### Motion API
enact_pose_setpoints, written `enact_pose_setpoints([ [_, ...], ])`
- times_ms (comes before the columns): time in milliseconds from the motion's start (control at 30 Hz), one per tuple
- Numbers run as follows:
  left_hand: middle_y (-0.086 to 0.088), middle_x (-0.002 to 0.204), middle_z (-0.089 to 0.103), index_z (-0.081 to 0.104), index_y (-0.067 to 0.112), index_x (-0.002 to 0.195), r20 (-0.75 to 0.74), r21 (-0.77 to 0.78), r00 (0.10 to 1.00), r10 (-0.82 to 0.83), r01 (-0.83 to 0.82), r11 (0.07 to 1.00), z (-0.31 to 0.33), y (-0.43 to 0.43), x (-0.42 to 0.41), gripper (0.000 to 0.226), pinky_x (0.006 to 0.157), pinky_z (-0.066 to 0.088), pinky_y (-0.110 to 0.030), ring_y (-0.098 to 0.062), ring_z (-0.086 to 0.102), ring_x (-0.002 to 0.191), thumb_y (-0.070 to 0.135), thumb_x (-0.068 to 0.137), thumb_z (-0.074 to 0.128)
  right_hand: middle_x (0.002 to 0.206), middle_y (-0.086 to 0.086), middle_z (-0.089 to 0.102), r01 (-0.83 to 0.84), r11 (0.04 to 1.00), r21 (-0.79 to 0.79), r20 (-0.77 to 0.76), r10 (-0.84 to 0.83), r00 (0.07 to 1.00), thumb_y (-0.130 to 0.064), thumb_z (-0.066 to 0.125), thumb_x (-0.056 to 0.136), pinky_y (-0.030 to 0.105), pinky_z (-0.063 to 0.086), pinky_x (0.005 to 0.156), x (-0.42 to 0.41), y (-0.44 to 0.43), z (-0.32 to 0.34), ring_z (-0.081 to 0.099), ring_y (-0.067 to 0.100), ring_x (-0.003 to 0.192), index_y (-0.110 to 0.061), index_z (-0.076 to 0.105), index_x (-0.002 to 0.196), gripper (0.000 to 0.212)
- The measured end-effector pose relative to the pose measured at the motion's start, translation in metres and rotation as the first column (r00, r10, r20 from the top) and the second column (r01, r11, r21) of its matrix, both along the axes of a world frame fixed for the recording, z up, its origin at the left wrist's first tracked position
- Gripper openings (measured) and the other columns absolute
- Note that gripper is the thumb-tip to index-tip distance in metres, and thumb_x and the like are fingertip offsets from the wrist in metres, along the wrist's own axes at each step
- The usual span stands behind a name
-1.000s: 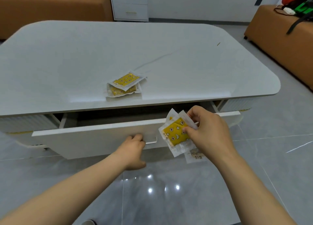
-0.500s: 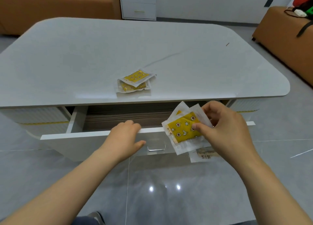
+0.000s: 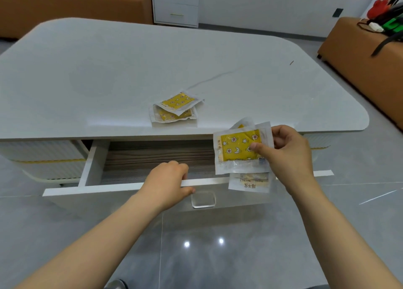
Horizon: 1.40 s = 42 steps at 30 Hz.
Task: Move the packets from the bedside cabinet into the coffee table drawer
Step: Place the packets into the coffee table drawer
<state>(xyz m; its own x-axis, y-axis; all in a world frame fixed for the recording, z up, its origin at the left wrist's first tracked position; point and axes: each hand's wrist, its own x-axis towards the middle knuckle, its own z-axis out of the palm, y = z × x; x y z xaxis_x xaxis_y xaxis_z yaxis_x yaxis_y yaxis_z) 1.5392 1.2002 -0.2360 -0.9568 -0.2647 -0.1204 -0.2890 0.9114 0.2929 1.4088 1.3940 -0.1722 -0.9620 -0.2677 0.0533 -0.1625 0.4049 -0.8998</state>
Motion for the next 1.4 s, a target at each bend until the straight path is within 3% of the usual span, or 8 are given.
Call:
enact_pose_setpoints([
  [600,0.008,0.075,0.052,0.039,0.024,0.065,0.134,0.125,0.976,-0.17,0.154,0.98,-0.003,0.008,0.015,0.037,0.058,0.034,-0.027,-0.016,0.051,0.075,0.046,0.074,0.068,0.092,0.001,0.073,-0.138,0.938,0.319,0.265,0.052,0.963,-0.015,0.081,0.073,0.043,0.059,0.078,-0.044,-0.019,-0.085,0.07,0.019,0.08,-0.02,0.065,0.087,0.021],
  [733,0.008,0.07,0.049,0.038,0.024,0.064,0.134,0.131,0.974,-0.185,0.168,0.977,-0.004,0.008,0.017,0.038,0.055,0.031,-0.026,-0.016,0.049,0.074,0.046,0.073,0.068,0.095,0.001,0.07,-0.113,0.848,0.518,0.185,0.018,0.983,-0.022,0.079,0.075,0.034,0.056,0.07,-0.051,-0.002,-0.095,0.066,0.017,0.079,-0.019,0.064,0.097,0.026],
  [967,0.008,0.07,0.048,0.038,0.024,0.064,0.14,0.127,0.974,-0.18,0.162,0.979,-0.002,0.01,0.017,0.039,0.055,0.031,-0.027,-0.017,0.049,0.074,0.046,0.074,0.068,0.102,0.004,0.067,-0.039,0.674,0.738,0.045,0.009,0.999,-0.033,0.074,0.079,0.038,0.056,0.073,-0.049,0.008,-0.095,0.064,0.024,0.089,-0.017,0.06,0.109,0.037],
  [1100,0.008,0.076,0.052,0.042,0.023,0.068,0.137,0.124,0.976,-0.169,0.152,0.981,-0.001,0.01,0.017,0.037,0.058,0.033,-0.028,-0.017,0.05,0.076,0.047,0.073,0.069,0.111,0.01,0.064,-0.053,0.57,0.82,0.014,0.073,0.997,-0.027,0.071,0.082,0.033,0.046,0.07,-0.045,0.004,-0.09,0.06,0.029,0.099,-0.009,0.055,0.116,0.041],
  [1167,0.009,0.075,0.051,0.043,0.023,0.069,0.144,0.133,0.975,-0.172,0.153,0.979,0.0,0.009,0.018,0.039,0.056,0.031,-0.025,-0.015,0.049,0.075,0.049,0.072,0.071,0.117,0.012,0.062,-0.06,0.569,0.82,-0.015,0.126,0.992,-0.023,0.069,0.084,0.034,0.046,0.074,-0.042,0.0,-0.086,0.059,0.03,0.105,-0.006,0.053,0.121,0.043],
  [1233,0.009,0.076,0.051,0.046,0.023,0.071,0.176,0.162,0.97,-0.17,0.142,0.977,0.002,0.008,0.017,0.041,0.056,0.033,-0.023,-0.014,0.049,0.075,0.054,0.07,0.072,0.119,0.011,0.061,-0.124,0.573,0.81,-0.017,0.234,0.972,-0.023,0.068,0.085,0.035,0.048,0.08,-0.038,-0.008,-0.082,0.058,0.028,0.107,-0.008,0.052,0.124,0.045],
  [1333,0.01,0.08,0.061,0.058,0.022,0.079,0.218,0.282,0.972,-0.091,0.027,0.959,0.009,-0.001,0.013,0.045,0.066,0.045,-0.027,-0.01,0.057,0.077,0.061,0.063,0.074,0.116,0.007,0.061,-0.242,0.498,0.832,0.009,0.425,0.905,-0.027,0.067,0.084,0.036,0.049,0.083,-0.03,-0.02,-0.076,0.057,0.025,0.104,-0.012,0.055,0.117,0.037],
  [1400,0.01,0.078,0.062,0.061,0.023,0.08,0.144,0.3,0.99,-0.014,-0.031,0.953,0.017,-0.014,0.009,0.041,0.07,0.049,-0.027,-0.008,0.059,0.075,0.059,0.065,0.074,0.119,0.006,0.06,-0.293,0.459,0.838,0.026,0.504,0.863,-0.027,0.066,0.084,0.037,0.048,0.088,-0.023,-0.027,-0.071,0.056,0.025,0.108,-0.014,0.055,0.12,0.039],
])
